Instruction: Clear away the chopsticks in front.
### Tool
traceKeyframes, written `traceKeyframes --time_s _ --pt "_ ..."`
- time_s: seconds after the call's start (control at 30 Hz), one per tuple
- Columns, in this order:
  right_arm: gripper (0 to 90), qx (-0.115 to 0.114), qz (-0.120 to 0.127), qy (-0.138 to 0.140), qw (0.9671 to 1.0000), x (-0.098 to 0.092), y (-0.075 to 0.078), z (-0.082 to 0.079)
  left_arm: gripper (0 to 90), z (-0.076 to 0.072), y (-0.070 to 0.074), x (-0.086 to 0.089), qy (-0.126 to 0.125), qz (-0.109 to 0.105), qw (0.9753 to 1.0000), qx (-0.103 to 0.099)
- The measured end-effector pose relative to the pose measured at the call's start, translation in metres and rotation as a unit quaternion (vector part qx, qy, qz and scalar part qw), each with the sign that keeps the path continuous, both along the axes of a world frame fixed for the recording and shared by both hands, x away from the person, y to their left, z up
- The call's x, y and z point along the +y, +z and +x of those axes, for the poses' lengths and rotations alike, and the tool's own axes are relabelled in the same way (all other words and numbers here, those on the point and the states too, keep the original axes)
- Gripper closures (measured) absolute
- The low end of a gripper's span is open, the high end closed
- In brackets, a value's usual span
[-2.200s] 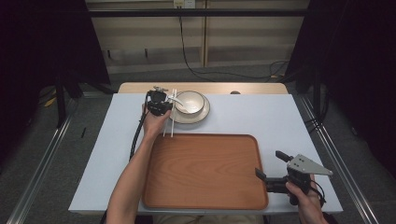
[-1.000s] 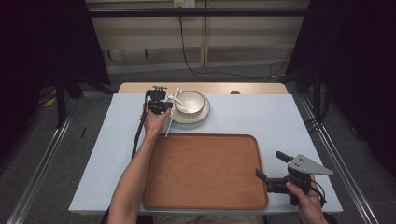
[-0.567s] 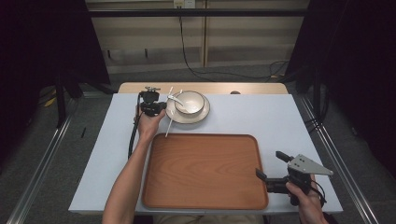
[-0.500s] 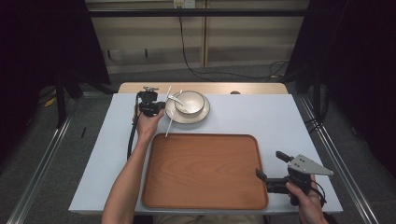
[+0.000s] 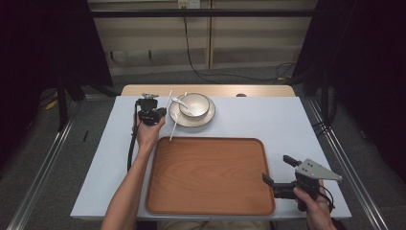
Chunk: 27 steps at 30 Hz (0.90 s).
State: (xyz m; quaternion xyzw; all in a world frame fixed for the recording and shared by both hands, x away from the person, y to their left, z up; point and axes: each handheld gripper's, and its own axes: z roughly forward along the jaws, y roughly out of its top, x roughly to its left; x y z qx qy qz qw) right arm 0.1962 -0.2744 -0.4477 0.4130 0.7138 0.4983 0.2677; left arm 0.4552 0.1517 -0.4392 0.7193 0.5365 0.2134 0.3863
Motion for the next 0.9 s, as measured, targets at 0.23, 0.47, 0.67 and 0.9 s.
traceKeyframes --time_s 0.23,0.47,0.67,0.9 --pt "2.2 -0.001 0.000 0.002 1.0000 0.000 0.000 -0.001 85.4 -0.012 -0.007 0.004 0.005 -0.013 0.9999 0.004" --pt "2.2 -0.001 -0.001 0.000 1.0000 0.000 0.000 -0.001 85.4 -0.034 -0.011 0.010 0.028 -0.056 0.9980 0.007" --pt "2.2 -0.005 0.001 0.003 1.0000 0.000 0.001 -0.001 85.4 -0.054 -0.009 0.012 0.038 -0.048 0.9981 -0.001" --pt "2.1 -0.015 0.006 0.010 0.9998 -0.001 0.002 -0.002 85.3 -0.072 -0.008 0.014 0.017 -0.052 0.9984 -0.011"
